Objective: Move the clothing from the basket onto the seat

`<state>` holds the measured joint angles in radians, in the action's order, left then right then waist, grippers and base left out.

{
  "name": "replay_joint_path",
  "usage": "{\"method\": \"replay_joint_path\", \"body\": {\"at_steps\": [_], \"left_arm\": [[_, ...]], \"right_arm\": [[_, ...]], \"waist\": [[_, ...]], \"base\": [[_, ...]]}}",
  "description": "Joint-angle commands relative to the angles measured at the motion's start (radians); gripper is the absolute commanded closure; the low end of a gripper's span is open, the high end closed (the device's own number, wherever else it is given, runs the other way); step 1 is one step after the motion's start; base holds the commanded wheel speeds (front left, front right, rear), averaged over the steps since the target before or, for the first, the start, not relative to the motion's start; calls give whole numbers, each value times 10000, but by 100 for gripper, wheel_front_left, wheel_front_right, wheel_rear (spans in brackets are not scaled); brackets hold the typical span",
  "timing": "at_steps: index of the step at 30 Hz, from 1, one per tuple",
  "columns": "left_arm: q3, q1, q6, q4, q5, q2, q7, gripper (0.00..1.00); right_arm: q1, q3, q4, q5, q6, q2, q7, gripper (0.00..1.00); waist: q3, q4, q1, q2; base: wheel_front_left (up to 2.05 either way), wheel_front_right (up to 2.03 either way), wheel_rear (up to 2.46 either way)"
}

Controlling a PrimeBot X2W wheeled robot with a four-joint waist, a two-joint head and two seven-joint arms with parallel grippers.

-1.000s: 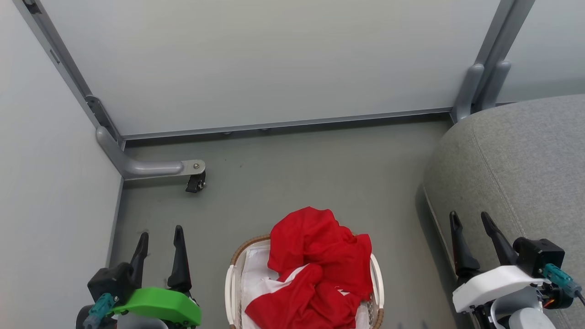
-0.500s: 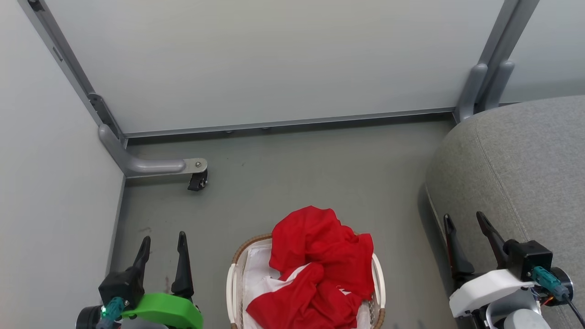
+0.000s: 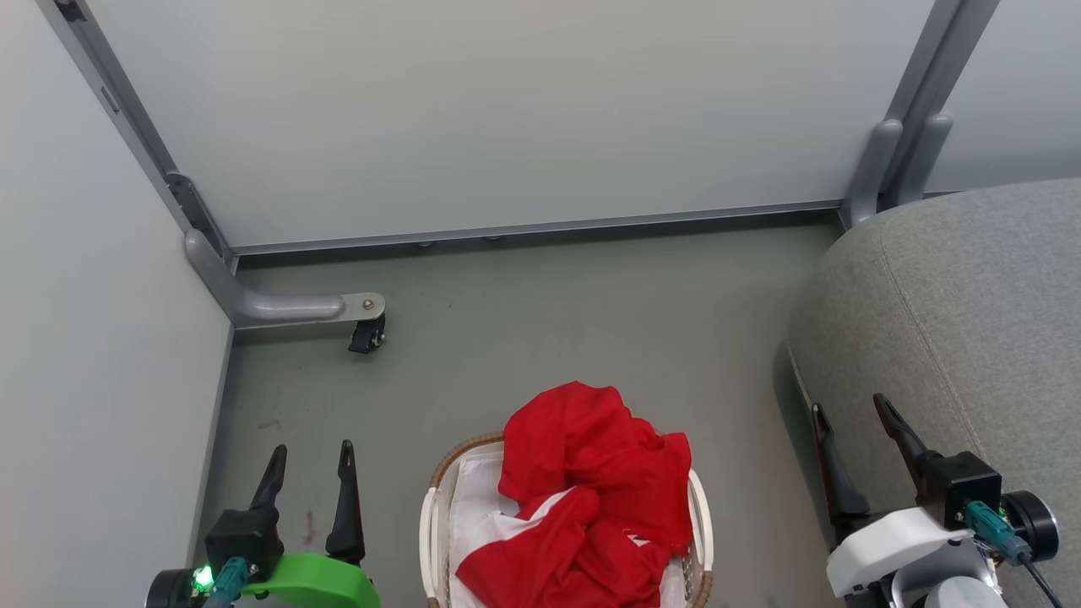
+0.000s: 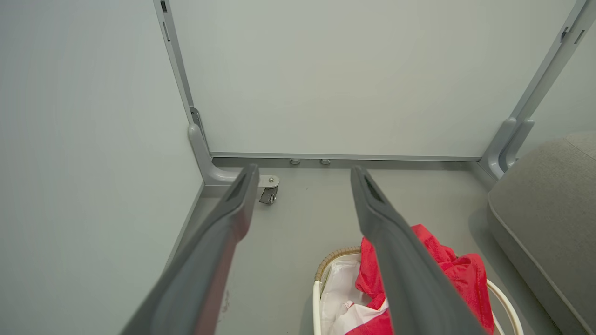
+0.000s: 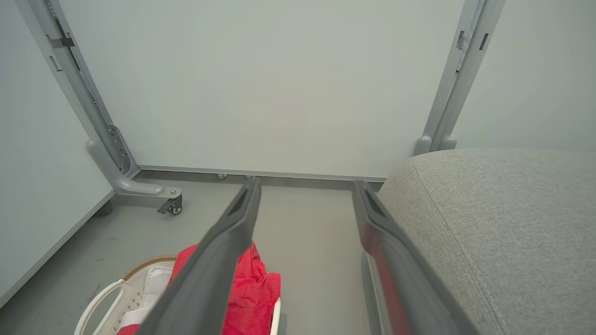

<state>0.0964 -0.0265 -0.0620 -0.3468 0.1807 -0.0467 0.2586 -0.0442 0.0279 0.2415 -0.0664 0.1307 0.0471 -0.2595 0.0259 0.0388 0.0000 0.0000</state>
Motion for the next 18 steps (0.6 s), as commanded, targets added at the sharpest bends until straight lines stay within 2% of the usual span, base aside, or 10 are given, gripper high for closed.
{"method": "replay_joint_path", "body": {"at_steps": [1, 18], "left_arm": [[14, 173, -30, -20, -147, -66, 86, 0], [21, 242, -81, -215, -6, -64, 78, 0]], "right_arm": [[163, 1, 25, 192, 0, 60, -72, 0], [242, -55, 53, 91, 0, 58, -72, 0]], "waist": [[-3, 5, 0, 0], [-104, -2, 0, 0]], "base": [[0, 0, 0], [0, 0, 0]]}}
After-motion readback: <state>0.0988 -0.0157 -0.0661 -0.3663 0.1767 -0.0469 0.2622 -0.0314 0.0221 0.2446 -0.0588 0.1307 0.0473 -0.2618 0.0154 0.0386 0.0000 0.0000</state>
